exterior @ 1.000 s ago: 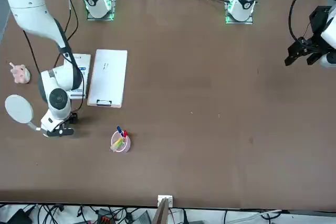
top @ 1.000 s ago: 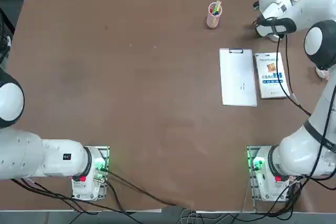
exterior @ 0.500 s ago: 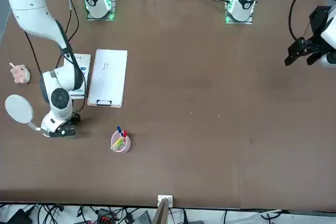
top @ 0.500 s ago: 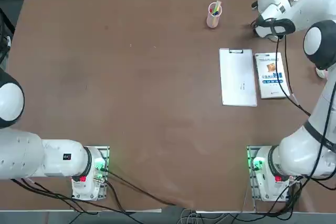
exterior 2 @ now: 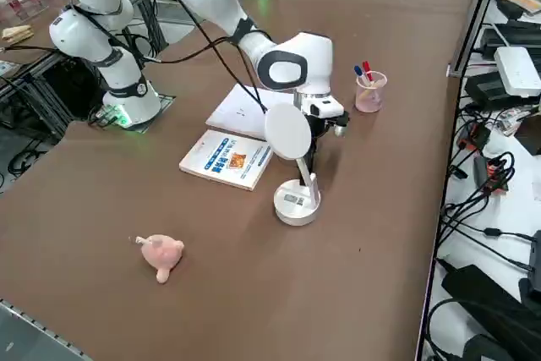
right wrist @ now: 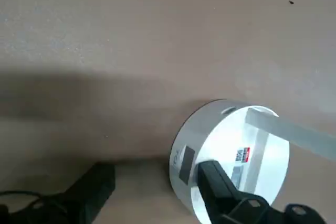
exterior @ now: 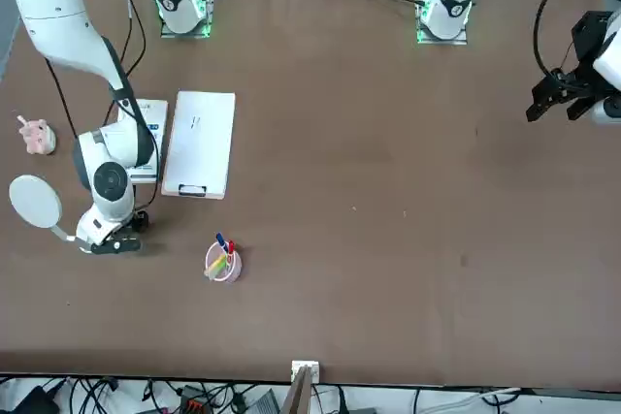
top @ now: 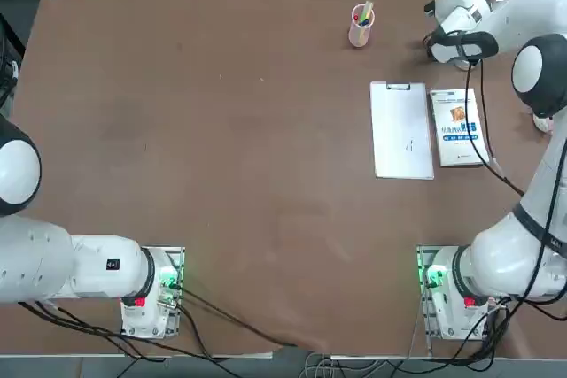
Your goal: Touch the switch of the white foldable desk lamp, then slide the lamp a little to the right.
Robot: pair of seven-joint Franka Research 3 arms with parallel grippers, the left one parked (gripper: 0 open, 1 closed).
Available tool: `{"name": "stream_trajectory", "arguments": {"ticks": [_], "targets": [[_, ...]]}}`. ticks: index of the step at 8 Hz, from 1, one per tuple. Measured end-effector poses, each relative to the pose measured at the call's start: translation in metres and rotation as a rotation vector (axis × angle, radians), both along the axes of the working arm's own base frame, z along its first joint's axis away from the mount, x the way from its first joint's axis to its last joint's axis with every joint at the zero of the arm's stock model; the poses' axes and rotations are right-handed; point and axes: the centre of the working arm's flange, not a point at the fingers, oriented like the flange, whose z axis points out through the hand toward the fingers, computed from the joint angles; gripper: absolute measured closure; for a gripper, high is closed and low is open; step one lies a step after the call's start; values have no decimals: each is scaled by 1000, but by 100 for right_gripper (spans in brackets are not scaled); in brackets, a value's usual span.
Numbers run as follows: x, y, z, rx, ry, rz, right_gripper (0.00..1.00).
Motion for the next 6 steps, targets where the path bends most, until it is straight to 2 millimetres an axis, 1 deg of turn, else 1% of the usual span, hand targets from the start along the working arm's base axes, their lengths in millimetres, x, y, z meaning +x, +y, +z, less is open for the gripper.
{"name": "stream_trajectory", "arguments": {"ticks": [2,3,4,5,6], "targets": [[3,2,6,-21,11,-5,0],[9,6,15,-50,29,-8,0],[13,12,26,-88,59,-9,0],[19,21,42,-133,105,12,0],[24,30,63,-176,168,63,0]]}}
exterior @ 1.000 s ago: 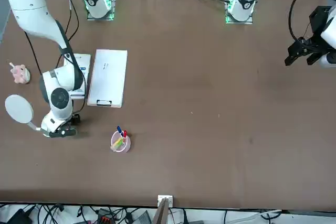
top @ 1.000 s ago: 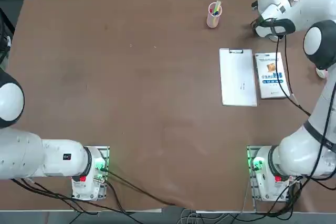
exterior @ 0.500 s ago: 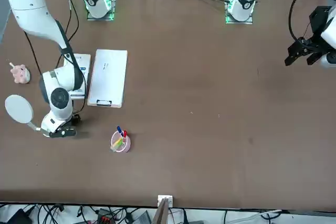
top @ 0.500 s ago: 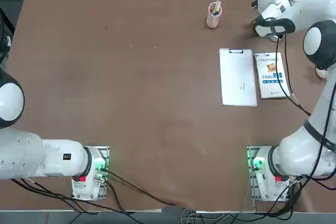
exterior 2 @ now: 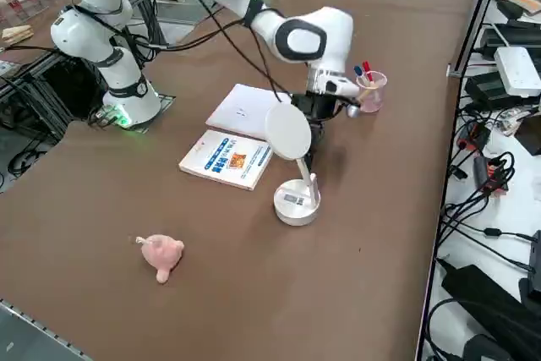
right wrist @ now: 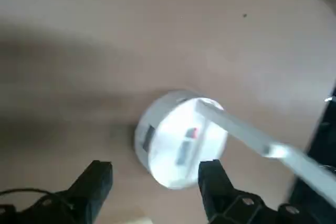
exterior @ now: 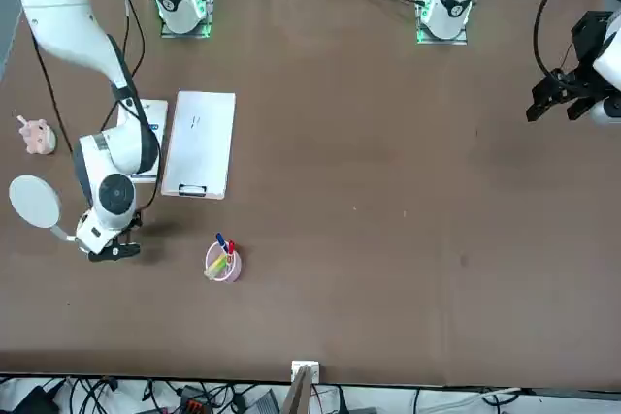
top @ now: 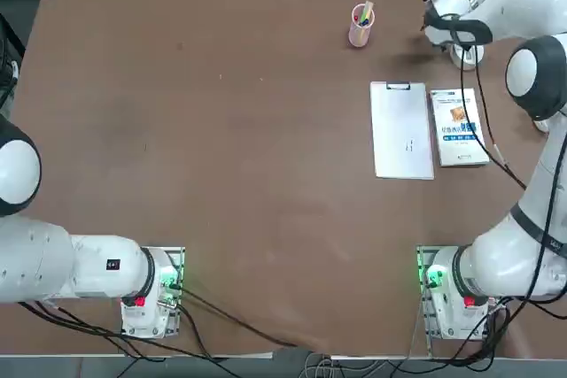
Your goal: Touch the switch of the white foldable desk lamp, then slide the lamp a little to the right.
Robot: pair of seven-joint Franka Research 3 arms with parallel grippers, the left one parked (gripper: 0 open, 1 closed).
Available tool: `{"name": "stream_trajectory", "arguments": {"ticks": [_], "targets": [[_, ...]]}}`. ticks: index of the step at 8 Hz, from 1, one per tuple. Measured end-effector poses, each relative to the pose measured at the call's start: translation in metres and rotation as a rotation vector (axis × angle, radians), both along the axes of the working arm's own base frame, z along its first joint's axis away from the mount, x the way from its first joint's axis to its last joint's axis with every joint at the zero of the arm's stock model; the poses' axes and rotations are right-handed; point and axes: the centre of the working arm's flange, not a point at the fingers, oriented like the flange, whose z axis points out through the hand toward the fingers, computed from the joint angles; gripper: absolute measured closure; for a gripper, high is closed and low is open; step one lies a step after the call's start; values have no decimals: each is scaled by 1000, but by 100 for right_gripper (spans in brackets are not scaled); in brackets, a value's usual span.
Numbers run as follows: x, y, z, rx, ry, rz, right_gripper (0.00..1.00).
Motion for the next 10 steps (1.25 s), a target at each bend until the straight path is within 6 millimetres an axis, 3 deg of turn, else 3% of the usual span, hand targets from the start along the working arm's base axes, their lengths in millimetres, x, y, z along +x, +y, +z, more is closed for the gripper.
{"name": "stream_trajectory", "arguments": {"ticks": [2,4,7,10], "targets": [[15,8,46,-49,152,156,0],[28,4,67,-67,284,368,0],[40,4,54,-81,426,631,0],[42,1,37,-125,563,771,0]]}}
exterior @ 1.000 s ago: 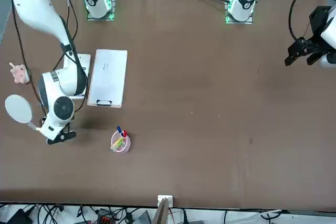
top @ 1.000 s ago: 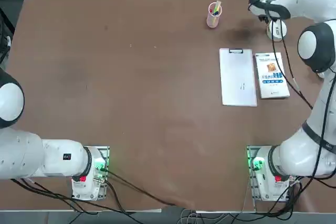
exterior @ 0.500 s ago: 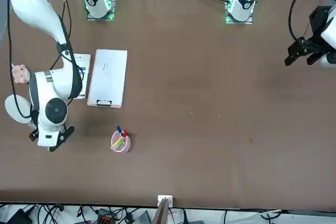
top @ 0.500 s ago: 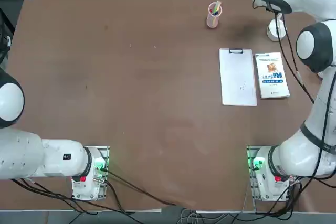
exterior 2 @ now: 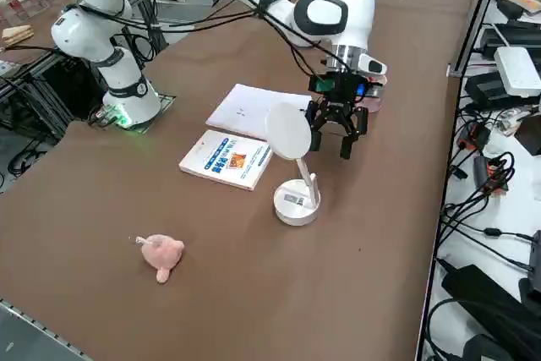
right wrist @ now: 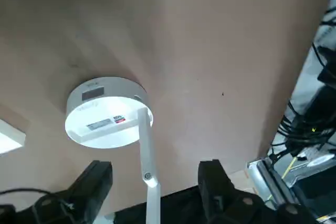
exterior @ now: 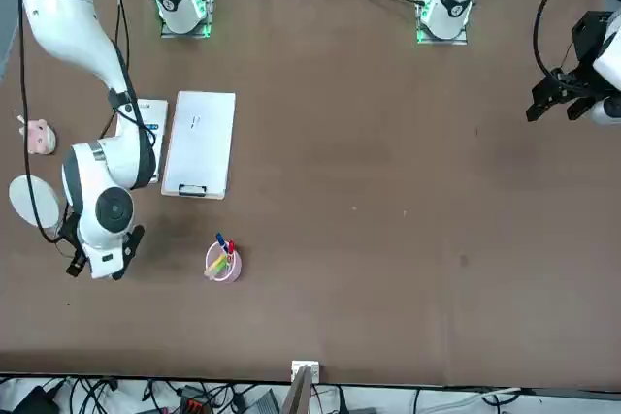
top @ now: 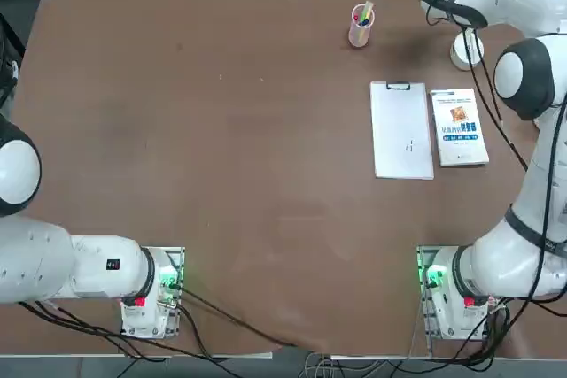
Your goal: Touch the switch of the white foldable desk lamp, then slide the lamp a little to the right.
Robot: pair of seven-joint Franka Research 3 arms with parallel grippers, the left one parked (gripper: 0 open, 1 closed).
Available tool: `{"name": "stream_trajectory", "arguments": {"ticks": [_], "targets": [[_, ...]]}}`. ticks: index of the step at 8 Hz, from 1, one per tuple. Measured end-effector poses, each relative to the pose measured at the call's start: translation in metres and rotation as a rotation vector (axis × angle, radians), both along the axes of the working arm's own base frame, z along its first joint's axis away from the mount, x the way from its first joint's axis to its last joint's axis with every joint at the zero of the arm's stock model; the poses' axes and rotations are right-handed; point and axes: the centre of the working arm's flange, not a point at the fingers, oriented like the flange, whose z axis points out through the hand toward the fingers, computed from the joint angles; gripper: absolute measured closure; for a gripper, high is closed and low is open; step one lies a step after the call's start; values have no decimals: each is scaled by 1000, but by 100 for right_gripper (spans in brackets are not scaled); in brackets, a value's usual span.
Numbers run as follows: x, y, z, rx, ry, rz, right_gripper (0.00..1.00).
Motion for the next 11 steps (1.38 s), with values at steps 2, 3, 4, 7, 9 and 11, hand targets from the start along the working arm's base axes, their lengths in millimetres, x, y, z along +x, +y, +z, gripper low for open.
{"name": "stream_trajectory", "arguments": {"ticks": [2,3,4,7,9,11], "targets": [[0,-7,-3,-11,44,28,0],[-2,-14,-5,-22,80,33,0],[-6,-21,-7,-37,130,30,0],[-9,-33,-20,-116,205,53,0],[-10,-37,-39,-158,231,74,0],[-11,-41,-50,-172,247,79,2]]}}
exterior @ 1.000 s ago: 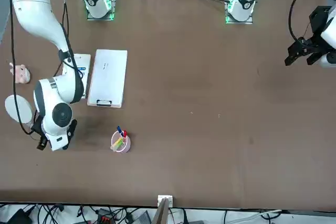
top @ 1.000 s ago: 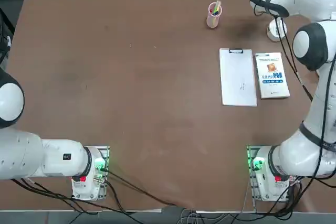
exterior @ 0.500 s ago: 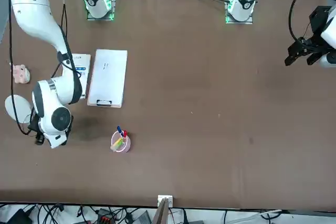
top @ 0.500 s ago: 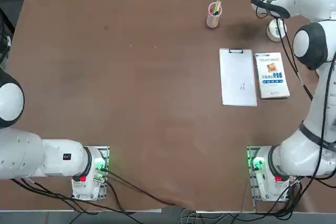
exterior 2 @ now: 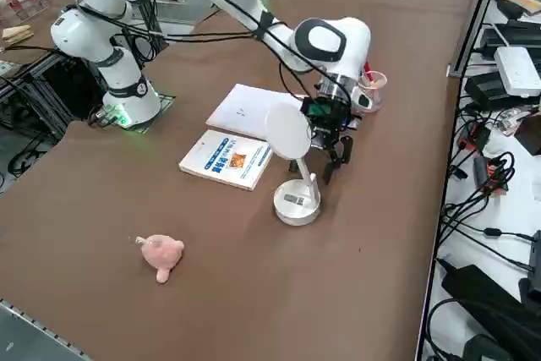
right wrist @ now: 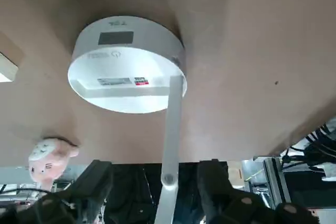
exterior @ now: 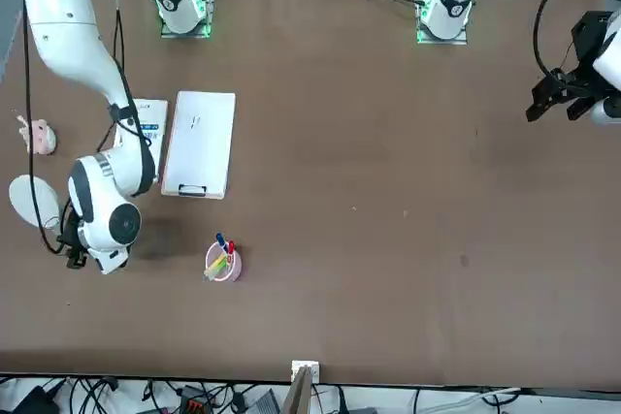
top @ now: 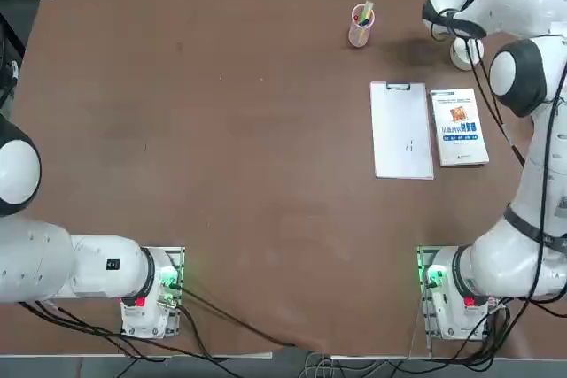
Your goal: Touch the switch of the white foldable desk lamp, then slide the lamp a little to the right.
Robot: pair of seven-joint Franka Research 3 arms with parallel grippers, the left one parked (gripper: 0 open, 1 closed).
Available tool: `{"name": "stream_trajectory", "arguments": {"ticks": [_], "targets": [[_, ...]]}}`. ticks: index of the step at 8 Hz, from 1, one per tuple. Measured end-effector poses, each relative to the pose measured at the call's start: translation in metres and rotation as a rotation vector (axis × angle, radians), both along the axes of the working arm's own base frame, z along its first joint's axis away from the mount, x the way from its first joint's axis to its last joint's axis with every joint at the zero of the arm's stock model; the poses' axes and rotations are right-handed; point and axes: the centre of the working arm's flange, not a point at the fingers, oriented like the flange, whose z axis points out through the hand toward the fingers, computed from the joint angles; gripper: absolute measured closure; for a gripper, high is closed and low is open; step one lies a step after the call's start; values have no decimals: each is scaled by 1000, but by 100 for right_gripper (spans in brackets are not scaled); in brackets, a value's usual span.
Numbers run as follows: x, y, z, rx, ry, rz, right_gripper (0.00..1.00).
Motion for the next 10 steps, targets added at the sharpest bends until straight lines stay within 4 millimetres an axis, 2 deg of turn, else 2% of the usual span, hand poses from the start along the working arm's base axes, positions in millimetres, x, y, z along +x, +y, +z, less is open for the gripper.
{"name": "stream_trajectory", "arguments": {"ticks": [2,5,6,10], "targets": [[1,-2,0,-25,1,17,19],[3,-1,0,-47,-1,40,79],[3,0,0,-49,-3,42,85],[6,-3,3,-39,-12,29,85]]}}
